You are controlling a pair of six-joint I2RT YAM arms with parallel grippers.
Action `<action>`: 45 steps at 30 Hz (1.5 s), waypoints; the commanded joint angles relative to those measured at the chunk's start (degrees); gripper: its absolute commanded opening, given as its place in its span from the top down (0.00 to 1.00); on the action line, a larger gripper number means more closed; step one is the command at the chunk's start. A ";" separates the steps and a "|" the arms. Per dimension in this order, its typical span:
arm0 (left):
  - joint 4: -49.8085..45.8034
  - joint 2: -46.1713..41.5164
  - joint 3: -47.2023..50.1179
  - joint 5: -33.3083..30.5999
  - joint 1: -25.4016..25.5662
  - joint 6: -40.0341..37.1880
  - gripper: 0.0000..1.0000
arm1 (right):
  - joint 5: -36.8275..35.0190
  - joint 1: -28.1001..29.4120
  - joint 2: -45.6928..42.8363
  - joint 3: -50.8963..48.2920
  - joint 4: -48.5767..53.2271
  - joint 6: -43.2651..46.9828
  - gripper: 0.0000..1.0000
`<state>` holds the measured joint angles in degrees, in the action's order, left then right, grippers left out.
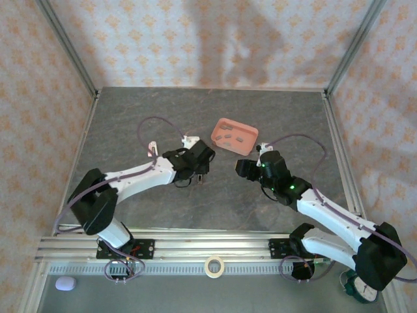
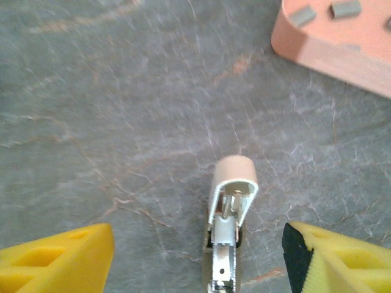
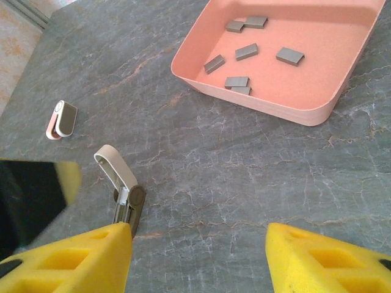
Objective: Load the staples into the stapler
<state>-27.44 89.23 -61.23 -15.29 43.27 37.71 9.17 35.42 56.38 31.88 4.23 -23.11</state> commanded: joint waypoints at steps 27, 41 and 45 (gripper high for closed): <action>1.71 13.72 -4.79 8.08 -31.84 -13.81 0.20 | 0.07 1.67 3.56 5.25 2.62 2.27 0.41; 0.95 19.84 -10.53 8.46 -33.59 -15.70 0.22 | 0.28 1.76 4.46 6.71 4.23 4.04 0.41; 2.94 19.20 -8.39 9.67 -33.95 -15.13 0.31 | 2.24 1.80 4.53 6.79 3.72 4.88 0.41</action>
<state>-25.71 108.60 -70.17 -6.33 9.69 22.74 10.09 36.77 60.84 36.77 7.62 -19.62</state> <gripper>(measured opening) 0.699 0.588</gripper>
